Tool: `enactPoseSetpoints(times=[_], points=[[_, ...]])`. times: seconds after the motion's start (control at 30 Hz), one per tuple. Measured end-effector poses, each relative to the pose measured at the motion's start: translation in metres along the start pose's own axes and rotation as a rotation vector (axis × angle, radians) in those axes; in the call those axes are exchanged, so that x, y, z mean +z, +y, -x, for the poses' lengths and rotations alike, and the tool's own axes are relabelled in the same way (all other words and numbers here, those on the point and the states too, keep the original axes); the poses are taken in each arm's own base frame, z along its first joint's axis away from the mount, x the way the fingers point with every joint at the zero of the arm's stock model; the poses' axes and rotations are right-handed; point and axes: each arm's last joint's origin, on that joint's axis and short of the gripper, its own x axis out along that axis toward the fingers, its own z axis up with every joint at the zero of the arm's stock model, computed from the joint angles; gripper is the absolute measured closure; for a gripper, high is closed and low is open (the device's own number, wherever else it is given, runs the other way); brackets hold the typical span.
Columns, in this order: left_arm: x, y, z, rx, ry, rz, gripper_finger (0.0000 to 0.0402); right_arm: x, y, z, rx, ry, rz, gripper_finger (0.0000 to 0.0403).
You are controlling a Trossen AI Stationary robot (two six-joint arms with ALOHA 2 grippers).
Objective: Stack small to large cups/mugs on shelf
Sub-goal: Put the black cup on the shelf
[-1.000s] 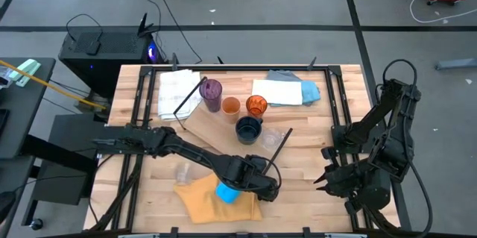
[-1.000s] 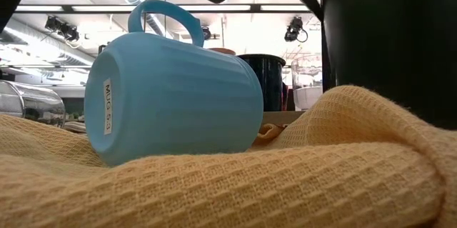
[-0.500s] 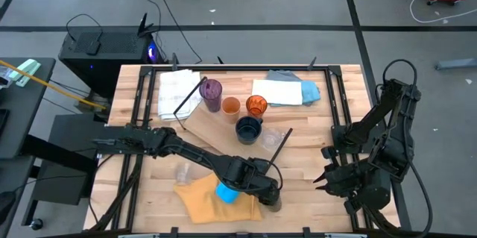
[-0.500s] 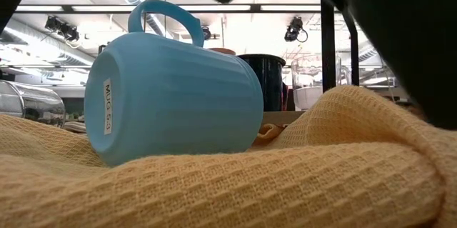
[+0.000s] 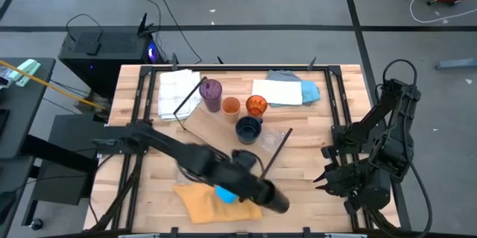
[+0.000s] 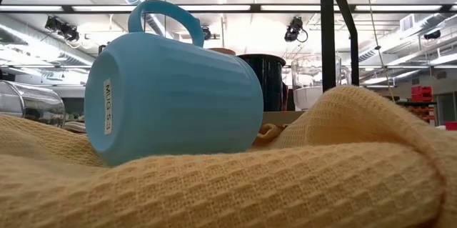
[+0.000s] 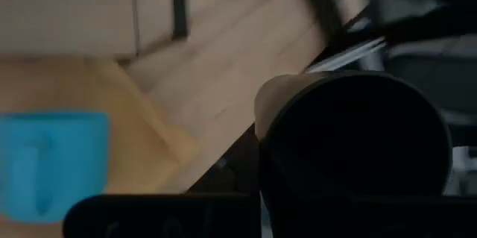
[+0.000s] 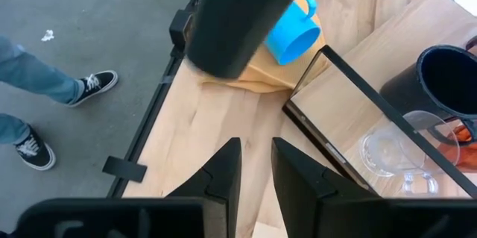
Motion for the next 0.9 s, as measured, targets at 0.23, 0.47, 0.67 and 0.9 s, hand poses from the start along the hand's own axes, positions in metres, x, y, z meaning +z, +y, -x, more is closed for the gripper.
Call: enactPoseSetpoints(times=[0.23, 0.47, 0.67, 0.9], points=[[0.024, 0.021, 0.101, 0.081, -0.227, -0.026, 0.0393, 0.0, 0.0, 0.0, -0.001, -0.003, -0.003, 0.0321], [0.044, 0.056, 0.144, 0.25, -0.253, -0.039, 0.0393, 0.0, 0.0, 0.0, -0.002, -0.003, -0.031, 0.0321], [0.076, 0.067, 0.146, 0.302, -0.256, -0.087, 0.0393, 0.001, 0.0, -0.001, -0.001, -0.008, -0.063, 0.0321], [0.113, 0.08, 0.14, 0.344, -0.194, -0.135, 0.0393, 0.001, 0.0, -0.001, -0.006, -0.012, -0.104, 0.0321]])
